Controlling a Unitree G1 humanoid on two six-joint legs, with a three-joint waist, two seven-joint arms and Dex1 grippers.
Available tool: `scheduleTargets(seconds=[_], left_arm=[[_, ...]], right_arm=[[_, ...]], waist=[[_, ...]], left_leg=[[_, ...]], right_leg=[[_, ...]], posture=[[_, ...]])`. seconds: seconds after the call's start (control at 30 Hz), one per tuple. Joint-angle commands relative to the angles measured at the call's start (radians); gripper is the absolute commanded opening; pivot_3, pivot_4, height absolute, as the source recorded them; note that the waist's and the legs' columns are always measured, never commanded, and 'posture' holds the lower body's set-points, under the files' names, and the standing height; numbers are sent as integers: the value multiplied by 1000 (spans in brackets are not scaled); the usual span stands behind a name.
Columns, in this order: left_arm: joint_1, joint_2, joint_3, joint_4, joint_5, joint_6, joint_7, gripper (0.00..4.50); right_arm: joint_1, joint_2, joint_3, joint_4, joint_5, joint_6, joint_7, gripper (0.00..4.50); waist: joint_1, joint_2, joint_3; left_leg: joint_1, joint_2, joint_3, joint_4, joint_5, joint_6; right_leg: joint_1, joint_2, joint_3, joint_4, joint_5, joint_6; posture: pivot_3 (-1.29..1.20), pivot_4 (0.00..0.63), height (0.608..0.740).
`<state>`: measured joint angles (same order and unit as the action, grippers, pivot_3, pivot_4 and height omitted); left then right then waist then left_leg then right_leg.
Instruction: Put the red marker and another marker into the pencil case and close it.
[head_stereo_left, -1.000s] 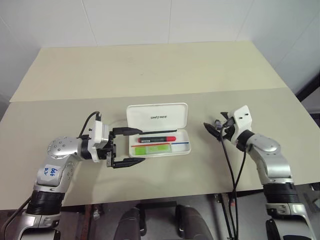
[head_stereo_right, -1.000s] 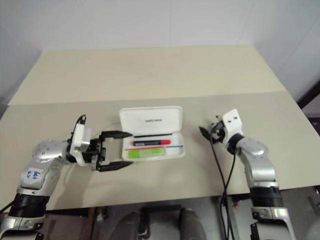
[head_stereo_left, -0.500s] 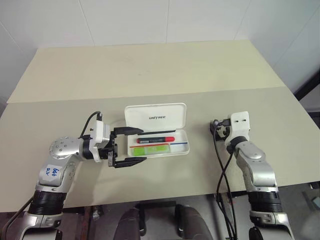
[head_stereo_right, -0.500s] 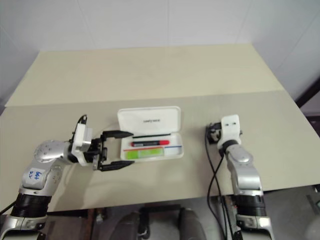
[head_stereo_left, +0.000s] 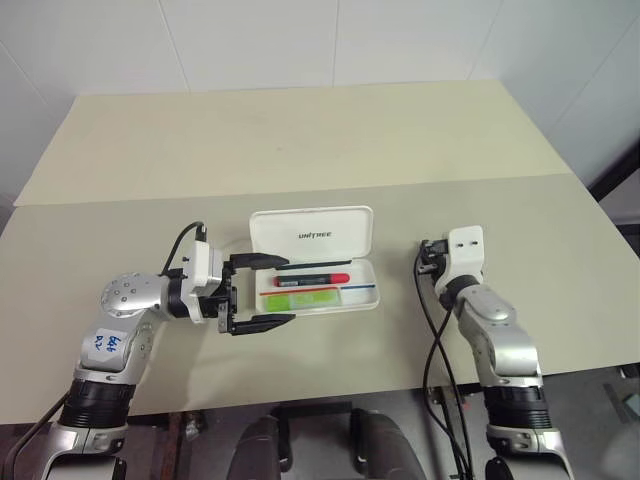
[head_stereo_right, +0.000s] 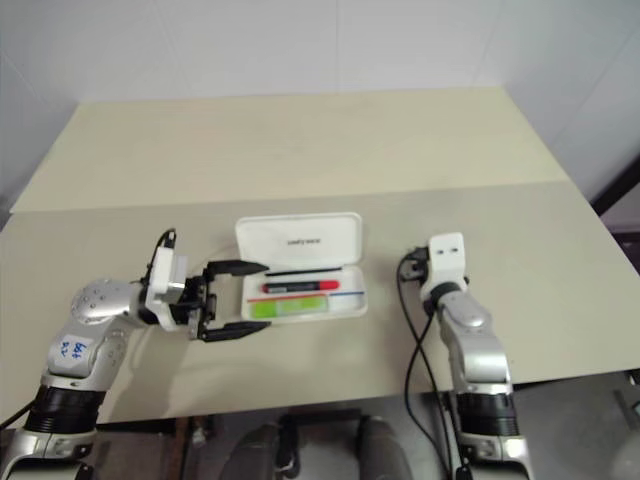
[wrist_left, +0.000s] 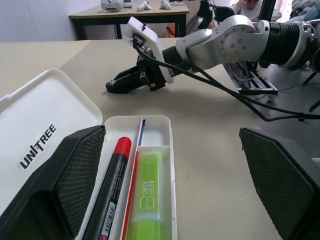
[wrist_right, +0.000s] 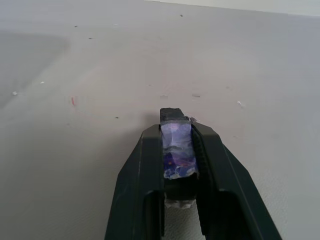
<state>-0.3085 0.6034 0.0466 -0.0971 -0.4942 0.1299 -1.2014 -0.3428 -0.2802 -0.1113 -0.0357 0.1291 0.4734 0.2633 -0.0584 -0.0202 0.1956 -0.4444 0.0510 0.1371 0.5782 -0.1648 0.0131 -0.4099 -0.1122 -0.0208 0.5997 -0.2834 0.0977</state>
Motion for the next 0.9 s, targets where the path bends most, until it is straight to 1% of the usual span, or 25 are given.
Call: scheduleTargets(seconds=[0.03, 0.07, 0.17, 0.27, 0.37, 0.43, 0.63, 0.77, 0.9], left_arm=[[3, 2, 7, -1, 0, -19, -1, 4500], [3, 3, 7, 1, 0, -21, -2, 4500], [7, 9, 9, 12, 9, -32, -11, 4500], [9, 12, 10, 19, 11, -40, -15, 4500], [15, 16, 10, 20, 12, -45, -19, 4500], [21, 20, 8, 17, 15, -47, -22, 4500], [31, 58, -9, 21, 53, -61, -42, 4500], [28, 70, -9, 29, 65, -66, -36, 4500], [29, 72, -8, 28, 69, -69, -33, 4500]], right_arm=[[-29, -81, 15, -64, 88, -56, 202, 405], [-27, -108, 28, -76, 114, -60, 268, 405], [-11, -233, 84, -169, 256, -68, 599, 405], [0, -291, 123, -227, 354, -40, 767, 405], [-10, -315, 184, -235, 356, -32, 833, 405], [-28, -311, 221, -214, 334, -41, 846, 405], [-111, -286, 313, -69, 247, -136, 905, 405], [-163, -282, 330, 40, 207, -203, 946, 405], [-187, -283, 328, 99, 194, -240, 971, 405]], waist=[[0, 0, 0], [0, 0, 0], [2, 0, 0], [3, -1, 0], [4, -1, -1], [4, -1, -1], [3, -1, -1], [4, -1, -1], [5, -1, -1]], left_leg=[[0, 0, 0, 0, 0, 0], [0, 0, 0, 0, 0, 0], [0, 0, 1, 0, 0, 0], [0, 1, 1, 1, 0, 1], [0, 2, -1, 2, 0, 1], [0, 1, -1, 2, 0, 1], [0, 1, 0, 3, -1, 1], [0, 1, 0, 1, -1, 1], [-1, 1, 1, 0, -1, 2]], right_leg=[[0, 0, 0, 0, 0, 0], [0, 2, 0, 0, 0, 0], [0, 3, 0, 0, 1, 1], [0, 3, -1, -1, 1, 3], [1, 3, -1, -1, 0, 2], [1, 1, -1, -1, -1, 0], [1, -1, 0, -3, 0, -4], [0, -1, 0, -5, 0, -4], [0, -2, -2, -6, 1, -3]], posture=[[0, 150, 740], [0, 150, 740], [0, 150, 740], [0, 150, 740], [0, 150, 740], [0, 150, 740], [0, 150, 740], [0, 150, 740], [0, 150, 740]])
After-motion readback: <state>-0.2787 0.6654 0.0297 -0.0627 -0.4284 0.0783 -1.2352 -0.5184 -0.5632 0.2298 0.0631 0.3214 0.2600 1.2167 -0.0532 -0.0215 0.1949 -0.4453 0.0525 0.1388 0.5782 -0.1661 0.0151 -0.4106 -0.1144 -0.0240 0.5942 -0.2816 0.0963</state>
